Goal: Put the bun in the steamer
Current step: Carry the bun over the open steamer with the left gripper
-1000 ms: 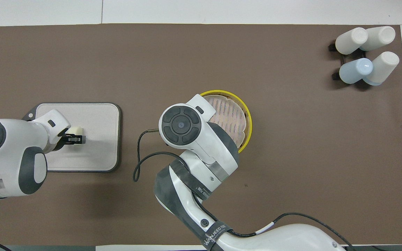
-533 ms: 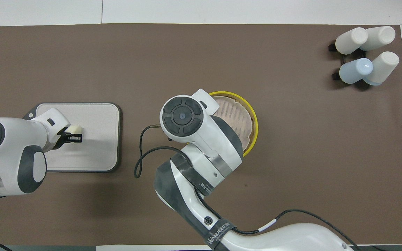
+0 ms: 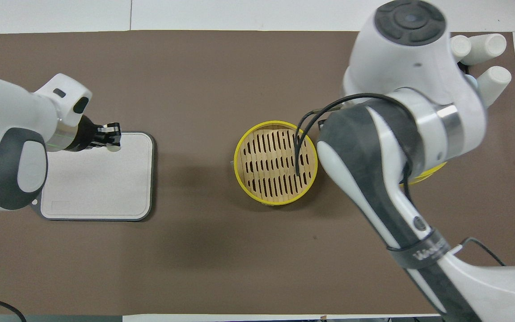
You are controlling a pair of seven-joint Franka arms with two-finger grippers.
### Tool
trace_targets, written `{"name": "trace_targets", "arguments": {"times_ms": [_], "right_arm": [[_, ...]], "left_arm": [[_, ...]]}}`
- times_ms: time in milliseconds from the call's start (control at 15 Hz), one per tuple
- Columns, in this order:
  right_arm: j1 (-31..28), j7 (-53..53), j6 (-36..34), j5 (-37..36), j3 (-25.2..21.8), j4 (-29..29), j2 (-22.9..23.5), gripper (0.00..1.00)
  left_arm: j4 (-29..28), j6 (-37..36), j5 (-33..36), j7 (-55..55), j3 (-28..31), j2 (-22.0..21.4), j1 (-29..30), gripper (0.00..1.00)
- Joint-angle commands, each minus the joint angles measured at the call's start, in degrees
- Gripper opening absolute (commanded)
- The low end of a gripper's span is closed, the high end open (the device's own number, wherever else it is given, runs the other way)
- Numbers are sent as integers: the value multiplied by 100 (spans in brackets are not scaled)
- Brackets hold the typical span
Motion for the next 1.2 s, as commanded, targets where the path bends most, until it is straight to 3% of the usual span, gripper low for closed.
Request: {"name": "trace_targets", "arguments": {"times_ms": [0,200,400,600,867,933,1000,1067,1133], "right_arm": [[-548,-984,-278,-134,64,-106,-115,0],[-708,-1461,-269,-284,64,-228,-133,0],[-717,-1550,-243,-355,72,-273,-177,0],[-717,-1567,-234,-355,64,-273,-177,0],[-708,-1585,-225,-364,72,-273,-177,0],[-708,-1585,-225,-364,72,-273,-177,0],[-708,-1585,-225,-364,72,-281,-185,0],[-708,-1585,-225,-364,72,-282,-185,0],[-699,-1585,-225,-364,64,-282,-185,0]], "left_arm": [[971,-210,-81,-1516,79,617,-995,14],[999,552,-46,-2502,88,967,-2014,14],[789,1160,-28,-2751,88,1293,-2605,14],[736,1652,296,-3004,97,1873,-3071,16],[542,1996,376,-3103,97,2014,-3143,19],[542,2058,376,-3137,97,2032,-3143,31],[542,2076,376,-3242,88,2033,-3143,52],[542,2067,376,-3365,88,2033,-3143,82],[551,2032,376,-3479,88,2024,-3143,100]]}}
